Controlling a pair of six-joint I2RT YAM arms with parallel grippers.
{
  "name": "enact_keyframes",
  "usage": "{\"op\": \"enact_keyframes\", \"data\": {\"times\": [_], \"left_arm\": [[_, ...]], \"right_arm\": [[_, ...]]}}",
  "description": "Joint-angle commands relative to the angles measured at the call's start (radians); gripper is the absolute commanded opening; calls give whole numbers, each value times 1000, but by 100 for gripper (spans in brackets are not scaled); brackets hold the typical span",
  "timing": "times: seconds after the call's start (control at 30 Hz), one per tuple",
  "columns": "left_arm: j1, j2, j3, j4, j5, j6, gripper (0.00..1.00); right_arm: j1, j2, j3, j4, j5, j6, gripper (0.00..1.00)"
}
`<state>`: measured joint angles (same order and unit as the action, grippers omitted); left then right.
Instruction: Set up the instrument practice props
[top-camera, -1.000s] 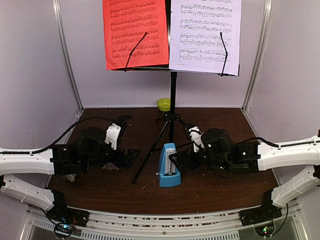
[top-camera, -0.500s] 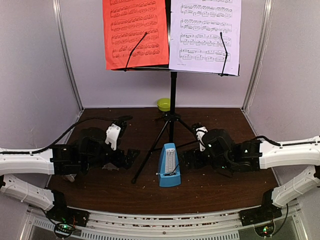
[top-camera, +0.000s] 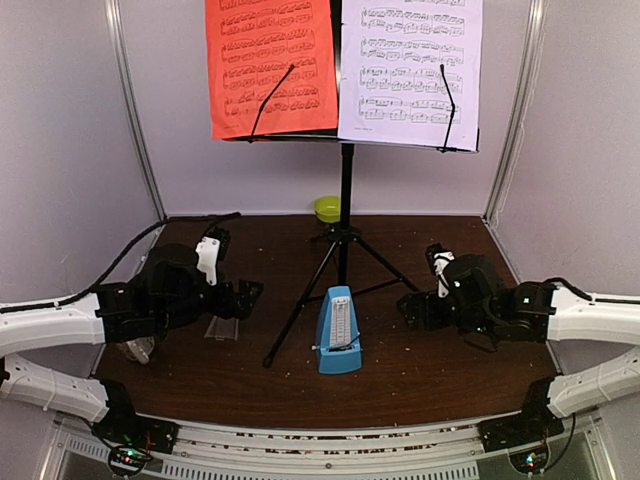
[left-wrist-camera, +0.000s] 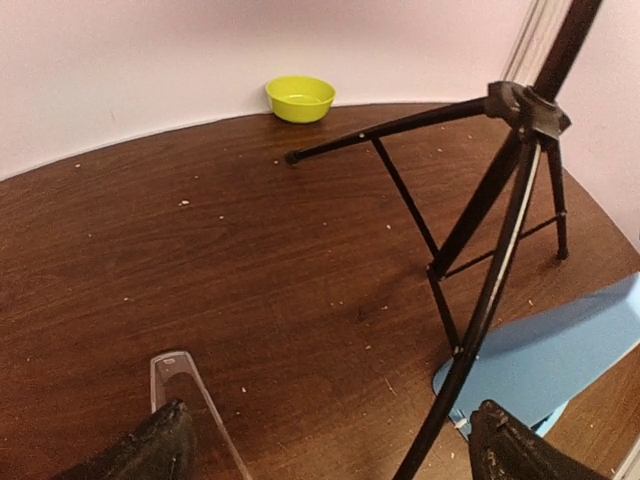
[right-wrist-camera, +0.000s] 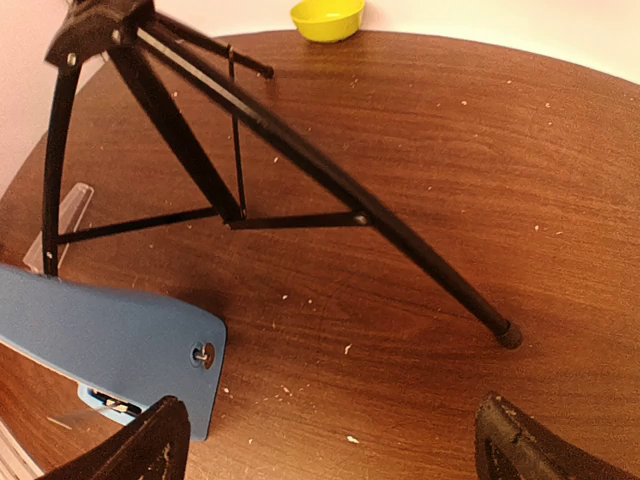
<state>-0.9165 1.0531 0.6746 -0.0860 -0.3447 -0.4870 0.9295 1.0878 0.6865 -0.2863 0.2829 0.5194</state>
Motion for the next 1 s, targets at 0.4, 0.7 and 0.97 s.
{"op": "enact_keyframes", "data": {"times": [0.4,0.7,0.97], "left_arm": [[368,-9,242,-320,150,-6,98],[451,87,507,-484,239,13,98],[450,-9,472,-503,299,-71,98]], "right_arm": [[-374,-253,165,-193,-242,-163,100],[-510,-274,302,-211,-441,-239,100],[-530,-404,244,-155,-504,-147,100]]}}
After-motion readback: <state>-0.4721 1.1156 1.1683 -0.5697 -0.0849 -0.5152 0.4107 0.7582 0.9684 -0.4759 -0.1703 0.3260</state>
